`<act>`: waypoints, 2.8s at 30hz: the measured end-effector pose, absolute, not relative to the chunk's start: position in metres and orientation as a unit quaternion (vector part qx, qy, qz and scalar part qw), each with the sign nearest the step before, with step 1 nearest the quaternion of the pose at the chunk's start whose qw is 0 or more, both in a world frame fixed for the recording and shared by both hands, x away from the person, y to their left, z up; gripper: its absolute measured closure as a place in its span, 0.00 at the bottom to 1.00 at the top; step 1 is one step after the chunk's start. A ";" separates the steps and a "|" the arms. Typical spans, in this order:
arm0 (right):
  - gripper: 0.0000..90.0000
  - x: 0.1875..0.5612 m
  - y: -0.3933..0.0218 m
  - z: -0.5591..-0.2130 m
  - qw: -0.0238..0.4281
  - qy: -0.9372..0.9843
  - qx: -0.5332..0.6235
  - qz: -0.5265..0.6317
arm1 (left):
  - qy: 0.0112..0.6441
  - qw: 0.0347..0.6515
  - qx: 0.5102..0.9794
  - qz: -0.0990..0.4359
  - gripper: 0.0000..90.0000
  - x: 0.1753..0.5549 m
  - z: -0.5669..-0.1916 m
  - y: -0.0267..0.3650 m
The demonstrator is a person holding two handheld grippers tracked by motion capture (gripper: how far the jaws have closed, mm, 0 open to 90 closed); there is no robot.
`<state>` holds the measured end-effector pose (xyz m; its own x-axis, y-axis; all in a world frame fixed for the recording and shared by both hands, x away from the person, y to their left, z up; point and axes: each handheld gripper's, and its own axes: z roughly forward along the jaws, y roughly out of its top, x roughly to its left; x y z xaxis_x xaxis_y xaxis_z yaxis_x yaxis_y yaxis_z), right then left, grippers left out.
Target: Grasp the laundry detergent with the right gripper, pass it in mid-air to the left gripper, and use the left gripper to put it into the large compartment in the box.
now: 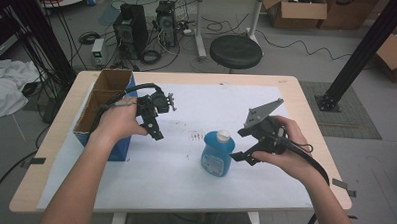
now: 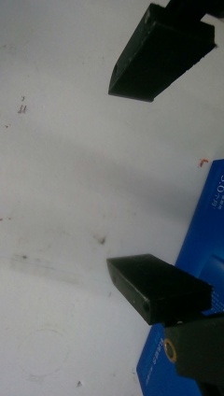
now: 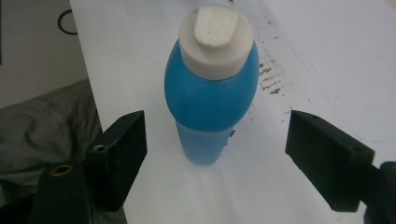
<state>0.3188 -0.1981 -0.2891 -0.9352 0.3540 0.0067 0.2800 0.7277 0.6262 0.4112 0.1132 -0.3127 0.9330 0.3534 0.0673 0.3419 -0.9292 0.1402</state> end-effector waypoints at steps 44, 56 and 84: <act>0.21 0.323 -0.175 -0.345 0.058 0.904 0.190 0.378 | 0.177 0.062 0.981 0.041 0.17 0.412 -0.319 0.113; 0.26 0.322 -0.172 -0.353 0.060 0.899 0.188 0.392 | 0.180 0.063 0.981 0.040 0.17 0.412 -0.318 0.114; 0.48 0.320 -0.173 -0.363 0.102 0.888 0.186 0.409 | 0.183 0.066 0.980 0.042 0.17 0.413 -0.317 0.116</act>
<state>0.3197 -0.1730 -0.3631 -0.9103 0.4128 -0.0294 0.2460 0.5968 0.7637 0.4127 0.1164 -0.3165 0.9296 0.3640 0.0574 0.3530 -0.9244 0.1445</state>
